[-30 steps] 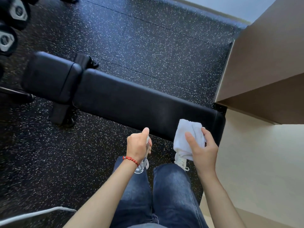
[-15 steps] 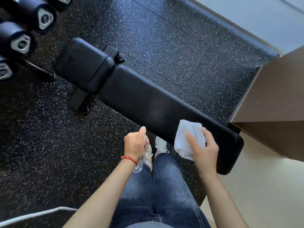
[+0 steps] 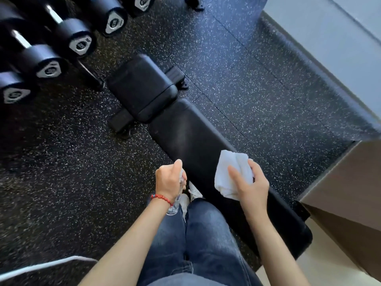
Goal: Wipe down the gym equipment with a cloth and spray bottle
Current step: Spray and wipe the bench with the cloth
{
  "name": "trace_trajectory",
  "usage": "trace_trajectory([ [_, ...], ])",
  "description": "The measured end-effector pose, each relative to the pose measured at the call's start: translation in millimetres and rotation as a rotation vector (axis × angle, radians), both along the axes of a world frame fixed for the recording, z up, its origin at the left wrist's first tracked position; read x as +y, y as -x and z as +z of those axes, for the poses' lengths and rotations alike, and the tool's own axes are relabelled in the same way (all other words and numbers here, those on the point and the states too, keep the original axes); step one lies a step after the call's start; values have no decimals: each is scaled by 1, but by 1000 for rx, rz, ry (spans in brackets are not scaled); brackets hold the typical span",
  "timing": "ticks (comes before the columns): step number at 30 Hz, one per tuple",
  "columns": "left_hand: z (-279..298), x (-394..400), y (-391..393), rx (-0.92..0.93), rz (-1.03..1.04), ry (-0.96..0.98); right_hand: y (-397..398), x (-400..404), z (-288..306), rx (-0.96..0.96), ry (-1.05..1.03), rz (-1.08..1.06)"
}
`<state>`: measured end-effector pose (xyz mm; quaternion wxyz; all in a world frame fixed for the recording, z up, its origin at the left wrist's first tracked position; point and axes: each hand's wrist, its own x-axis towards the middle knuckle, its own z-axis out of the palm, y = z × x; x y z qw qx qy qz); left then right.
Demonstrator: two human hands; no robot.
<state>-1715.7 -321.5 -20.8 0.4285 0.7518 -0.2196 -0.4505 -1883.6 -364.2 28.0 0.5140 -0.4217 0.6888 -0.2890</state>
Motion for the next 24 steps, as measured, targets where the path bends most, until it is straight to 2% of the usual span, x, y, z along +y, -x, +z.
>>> trace_trajectory([
  [3,-2,-9,-11,-59,43,-25,-12,-17,1,6,5,44],
  [10,-7,-26,-57,-29,116,-12,-52,-39,-2,28,-5,120],
  [19,-12,-51,-152,40,39,-14,-152,-55,-8,70,-18,57],
  [24,-12,-66,-219,-94,-13,-32,-219,-56,-8,41,-37,4],
])
